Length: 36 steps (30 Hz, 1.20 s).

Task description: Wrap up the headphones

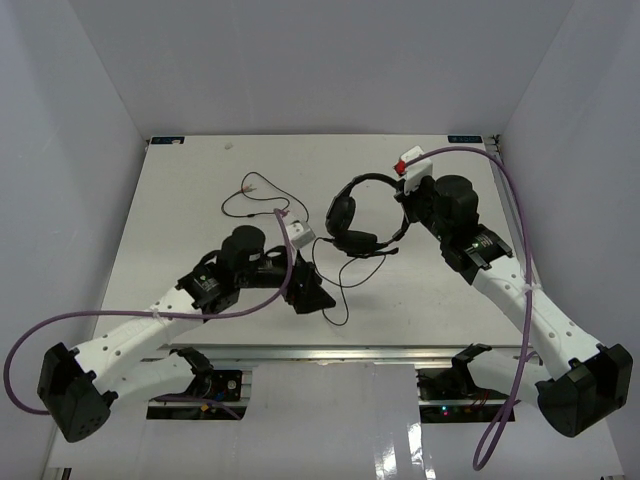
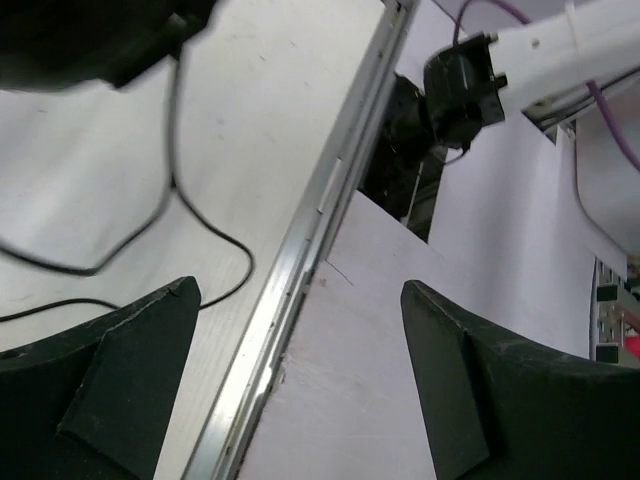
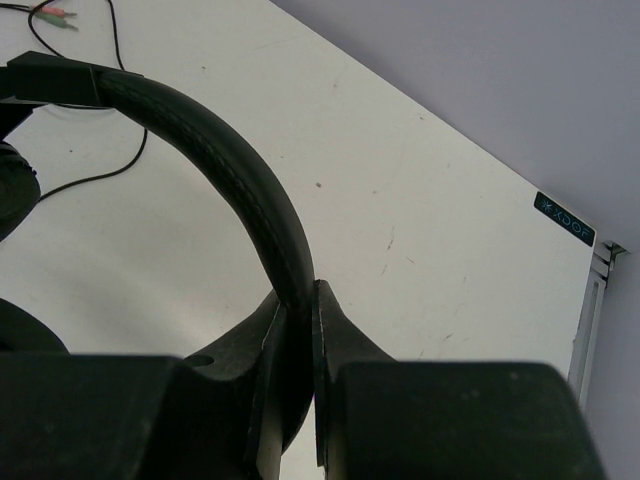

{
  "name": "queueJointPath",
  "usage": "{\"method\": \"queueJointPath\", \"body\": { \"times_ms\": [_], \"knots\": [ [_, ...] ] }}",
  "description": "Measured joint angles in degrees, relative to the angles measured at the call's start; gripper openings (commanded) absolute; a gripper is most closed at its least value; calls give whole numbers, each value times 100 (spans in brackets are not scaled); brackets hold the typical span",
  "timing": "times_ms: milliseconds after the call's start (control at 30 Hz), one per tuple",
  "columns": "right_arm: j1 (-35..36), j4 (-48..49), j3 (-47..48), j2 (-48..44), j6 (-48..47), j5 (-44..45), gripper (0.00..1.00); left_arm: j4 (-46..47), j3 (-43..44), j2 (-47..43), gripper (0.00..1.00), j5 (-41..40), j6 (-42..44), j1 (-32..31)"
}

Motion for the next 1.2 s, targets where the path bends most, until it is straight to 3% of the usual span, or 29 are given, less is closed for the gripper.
{"method": "queueJointPath", "body": {
  "times_ms": [100,200,567,700,933,1200],
  "knots": [
    [-82,-135,251,176,201,-128,8,538,-428,160,98,-406,-72,-802],
    [-140,-265,439,269,388,-260,8,1068,-815,339,98,-970,-76,-1116],
    [-201,-573,644,277,694,-573,8,3428,-1703,1464,98,-2814,-82,-1418],
    [-243,-648,696,283,815,-726,8,4080,-1683,2060,92,-3233,-78,-1671],
    [-454,-757,915,291,956,-921,8,5281,-1806,2517,80,-3259,-167,-2198],
    [-861,-814,1102,520,1248,-1333,8,6883,-2330,3032,58,-2343,-732,-2648]
  ]
}}
